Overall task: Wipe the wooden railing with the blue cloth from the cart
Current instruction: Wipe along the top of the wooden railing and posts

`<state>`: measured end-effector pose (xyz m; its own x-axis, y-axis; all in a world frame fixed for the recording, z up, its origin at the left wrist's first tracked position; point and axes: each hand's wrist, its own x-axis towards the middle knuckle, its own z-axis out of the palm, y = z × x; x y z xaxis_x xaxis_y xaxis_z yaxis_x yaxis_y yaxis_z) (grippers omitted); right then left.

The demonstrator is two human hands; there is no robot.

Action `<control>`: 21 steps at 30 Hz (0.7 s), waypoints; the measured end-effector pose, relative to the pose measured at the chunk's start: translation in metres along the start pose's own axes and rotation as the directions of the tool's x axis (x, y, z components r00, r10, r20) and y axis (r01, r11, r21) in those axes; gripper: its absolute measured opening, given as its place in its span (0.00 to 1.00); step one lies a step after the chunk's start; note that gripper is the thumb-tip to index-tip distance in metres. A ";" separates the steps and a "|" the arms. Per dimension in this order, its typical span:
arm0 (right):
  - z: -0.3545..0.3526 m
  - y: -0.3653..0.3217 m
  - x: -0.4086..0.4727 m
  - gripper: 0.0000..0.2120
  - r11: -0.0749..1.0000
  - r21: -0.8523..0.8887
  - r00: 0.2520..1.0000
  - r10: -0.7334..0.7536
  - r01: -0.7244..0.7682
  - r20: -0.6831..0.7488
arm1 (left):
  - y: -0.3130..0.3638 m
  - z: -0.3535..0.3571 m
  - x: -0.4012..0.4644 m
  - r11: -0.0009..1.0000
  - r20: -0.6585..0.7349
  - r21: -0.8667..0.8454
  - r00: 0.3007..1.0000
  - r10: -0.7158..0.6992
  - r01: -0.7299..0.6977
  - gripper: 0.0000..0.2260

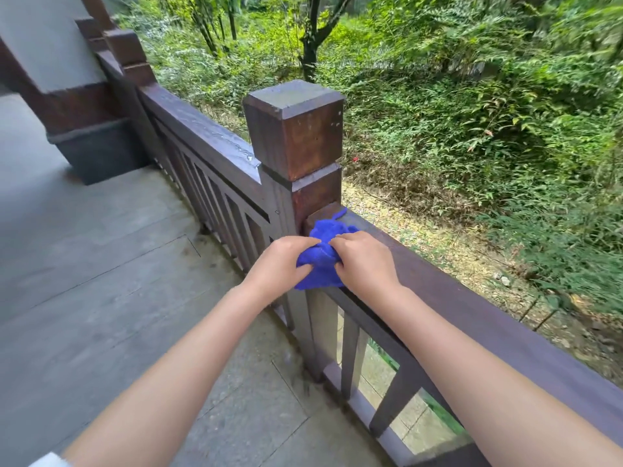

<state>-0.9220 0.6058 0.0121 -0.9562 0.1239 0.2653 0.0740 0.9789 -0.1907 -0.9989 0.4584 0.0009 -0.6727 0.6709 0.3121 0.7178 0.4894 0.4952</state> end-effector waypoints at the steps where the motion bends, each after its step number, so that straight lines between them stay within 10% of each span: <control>1: 0.000 -0.004 -0.001 0.05 1.000 0.002 1.000 -0.027 0.027 0.008 | -0.002 -0.006 -0.005 0.999 0.026 -0.015 0.999 -0.030 0.030 0.19; 16: -0.010 -0.073 0.048 0.28 0.878 0.434 0.935 -0.304 0.201 0.183 | -0.043 -0.107 -0.039 0.952 0.059 -0.091 0.956 -0.289 0.293 0.09; 21: 0.002 -0.110 0.081 0.17 0.875 0.445 0.948 -0.281 0.188 0.152 | -0.083 -0.136 -0.038 0.947 0.055 -0.088 0.951 -0.306 0.310 0.08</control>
<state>-1.0079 0.5082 0.0531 -0.9699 -0.1822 0.1616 -0.2413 0.8078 -0.5378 -1.0577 0.3162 0.0585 -0.8490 0.5188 0.1005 0.4555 0.6221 0.6368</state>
